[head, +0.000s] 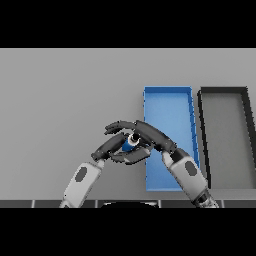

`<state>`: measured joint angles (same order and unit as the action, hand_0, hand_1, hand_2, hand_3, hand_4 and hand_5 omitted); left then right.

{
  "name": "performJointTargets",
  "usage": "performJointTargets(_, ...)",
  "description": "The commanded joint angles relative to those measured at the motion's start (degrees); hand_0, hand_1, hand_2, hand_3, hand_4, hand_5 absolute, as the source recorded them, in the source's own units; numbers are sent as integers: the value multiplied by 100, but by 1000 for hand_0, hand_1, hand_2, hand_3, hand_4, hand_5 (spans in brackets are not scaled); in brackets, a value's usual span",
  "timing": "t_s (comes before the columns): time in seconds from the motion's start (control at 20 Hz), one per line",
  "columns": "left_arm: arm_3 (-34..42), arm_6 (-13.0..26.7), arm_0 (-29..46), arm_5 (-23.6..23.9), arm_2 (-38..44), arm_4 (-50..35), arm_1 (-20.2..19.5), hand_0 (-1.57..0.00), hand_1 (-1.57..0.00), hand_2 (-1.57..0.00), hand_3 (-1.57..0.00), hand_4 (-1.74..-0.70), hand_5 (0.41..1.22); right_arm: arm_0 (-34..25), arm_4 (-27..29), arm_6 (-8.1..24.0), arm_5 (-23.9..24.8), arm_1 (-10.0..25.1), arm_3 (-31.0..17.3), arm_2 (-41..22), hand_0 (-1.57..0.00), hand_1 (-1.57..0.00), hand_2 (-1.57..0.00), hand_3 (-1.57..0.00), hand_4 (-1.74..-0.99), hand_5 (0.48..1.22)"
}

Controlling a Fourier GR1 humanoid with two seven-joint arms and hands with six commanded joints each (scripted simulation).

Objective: Pick up the blue pipe and place it into the blue bin.

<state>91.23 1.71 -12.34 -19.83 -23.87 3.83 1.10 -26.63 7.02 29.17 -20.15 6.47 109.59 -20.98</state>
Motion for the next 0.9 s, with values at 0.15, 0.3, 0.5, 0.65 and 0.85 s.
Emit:
performJointTargets(0.15, -70, 28, 1, 28, -21, 164, 76, -1571, -1571, -1571, -1511, -1662, 1221, 1, 72, -45, 34, -134, -58, -20, -1126, -1127, -1148, -953, -1551, 596)
performJointTargets(0.3, -142, -323, -4, -145, 159, -89, 170, -1571, -1571, -1571, -1502, -1699, 1221, 33, 155, -173, 146, -308, -160, -128, -1343, -1343, -1354, -1186, -1628, 856)
performJointTargets(0.5, -138, -356, 29, -159, 189, -41, 234, -1571, -1571, -1571, -1437, -1722, 1221, -2, -33, -385, 226, -250, -162, -303, -1478, -1478, -1482, -1400, -1692, 1071)
performJointTargets(0.65, -64, -261, -9, -142, 206, 20, 262, -1571, -1571, -1571, -1428, -1730, 1221, 79, 27, -513, 294, -212, -55, -333, -1523, -1523, -1526, -1484, -1716, 1144)
performJointTargets(0.85, -18, -470, 14, 13, 163, 285, 186, -1571, -1571, -1571, -1454, -1724, 1221, 54, -144, -558, 470, -282, -101, -277, -1551, -1551, -1552, -1535, -1731, 1190)
